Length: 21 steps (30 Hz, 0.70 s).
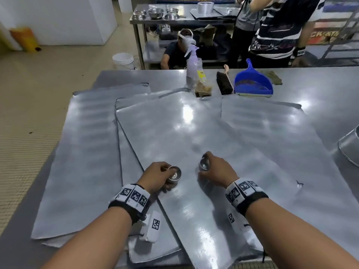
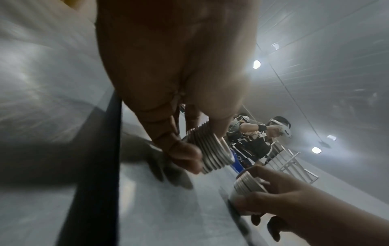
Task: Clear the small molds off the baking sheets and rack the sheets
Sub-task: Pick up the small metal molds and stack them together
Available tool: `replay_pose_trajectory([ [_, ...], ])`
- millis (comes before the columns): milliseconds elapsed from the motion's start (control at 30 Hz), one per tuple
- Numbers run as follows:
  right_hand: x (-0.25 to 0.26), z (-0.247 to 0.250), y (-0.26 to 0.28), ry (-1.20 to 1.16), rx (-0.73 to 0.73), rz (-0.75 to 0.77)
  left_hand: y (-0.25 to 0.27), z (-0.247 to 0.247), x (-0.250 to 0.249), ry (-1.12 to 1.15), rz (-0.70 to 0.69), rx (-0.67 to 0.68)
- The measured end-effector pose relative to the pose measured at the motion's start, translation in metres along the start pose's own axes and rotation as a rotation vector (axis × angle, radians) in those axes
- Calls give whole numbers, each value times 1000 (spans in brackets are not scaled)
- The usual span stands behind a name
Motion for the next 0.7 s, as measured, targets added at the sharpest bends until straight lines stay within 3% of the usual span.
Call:
replay_pose_trajectory([
  [367,-7,0,-4,-112,64,61,2,0,-5,-67,-25,-271],
  [433,-7,0,-3,-119,55,51,3,-4,-11,-153,-63,-257],
  [567,-5,1,2,-137,15,23,-2,-13,-16,-695,-294,-147],
  [700,-13,0,12,-174,-28,-89,-10,-22,-24,-758,-437,-63],
])
Point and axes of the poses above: each hand's wrist, its own y-axis away from the middle knuckle, its own z-axis out of the back of the hand, x = y × z, the point moved 6 cm from there along -y, towards the middle knuckle, and after that the axes turned 15 degrees about -x, right-handed, at the moved point
